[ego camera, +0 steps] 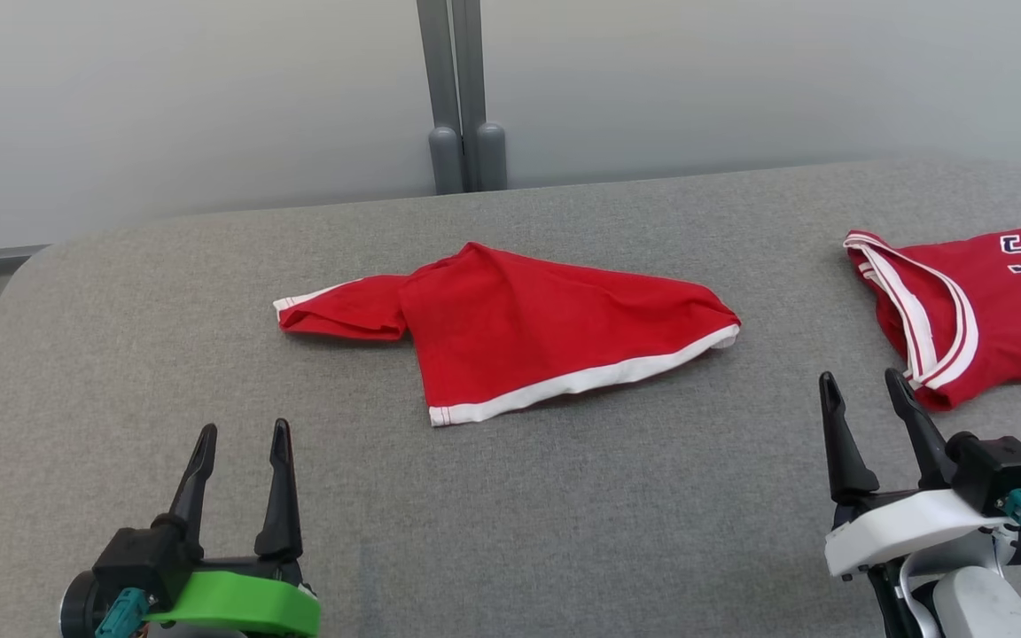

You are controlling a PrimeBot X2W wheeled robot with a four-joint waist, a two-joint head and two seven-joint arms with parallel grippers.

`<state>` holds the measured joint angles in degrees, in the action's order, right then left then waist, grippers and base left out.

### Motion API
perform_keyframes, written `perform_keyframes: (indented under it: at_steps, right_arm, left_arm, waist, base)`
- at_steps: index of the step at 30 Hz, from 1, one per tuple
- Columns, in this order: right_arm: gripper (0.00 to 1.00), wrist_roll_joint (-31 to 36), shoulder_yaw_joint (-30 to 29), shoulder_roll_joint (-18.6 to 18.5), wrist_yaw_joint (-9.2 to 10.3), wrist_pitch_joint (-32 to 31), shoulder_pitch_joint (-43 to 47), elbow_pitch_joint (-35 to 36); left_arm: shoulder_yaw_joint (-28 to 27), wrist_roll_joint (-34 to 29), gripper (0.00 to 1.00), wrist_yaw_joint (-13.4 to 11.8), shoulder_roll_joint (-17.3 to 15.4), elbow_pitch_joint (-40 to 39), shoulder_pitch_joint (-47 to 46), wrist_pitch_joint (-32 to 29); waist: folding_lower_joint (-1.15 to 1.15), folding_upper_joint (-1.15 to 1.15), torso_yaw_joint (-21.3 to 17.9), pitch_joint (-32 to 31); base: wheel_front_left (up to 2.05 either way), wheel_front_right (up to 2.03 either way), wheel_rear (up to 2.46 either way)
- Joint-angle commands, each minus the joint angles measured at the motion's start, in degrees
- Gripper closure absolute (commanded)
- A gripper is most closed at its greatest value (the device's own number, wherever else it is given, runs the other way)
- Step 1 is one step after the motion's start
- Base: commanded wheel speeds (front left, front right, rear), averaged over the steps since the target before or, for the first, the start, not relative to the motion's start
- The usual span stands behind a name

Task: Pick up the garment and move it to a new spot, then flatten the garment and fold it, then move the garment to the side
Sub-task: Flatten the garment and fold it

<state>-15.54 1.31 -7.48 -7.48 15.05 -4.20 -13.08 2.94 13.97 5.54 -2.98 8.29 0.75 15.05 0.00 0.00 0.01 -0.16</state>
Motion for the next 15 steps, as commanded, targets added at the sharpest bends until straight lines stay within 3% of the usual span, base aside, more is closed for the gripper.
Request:
perform_keyframes:
  at_steps: [1,15]
  right_arm:
    - [0.00,0.48,0.10,0.04,-0.03,0.15,0.34,-0.26]
    - [0.00,0.52,0.26,-0.24,-0.03,0.15,0.00,-1.44]
  left_arm:
    - [-0.19,-0.21,0.00,0.14,0.00,-0.03,0.27,0.14]
    - [0.13,-0.28,0.00,0.34,0.06,0.49,-0.15,0.14]
  waist:
    - [0.00,0.00,-0.03,0.05]
    - [0.00,0.00,-0.74,0.61]
  base:
    - [0.00,0.00,0.00]
    - [0.00,0.00,0.00]
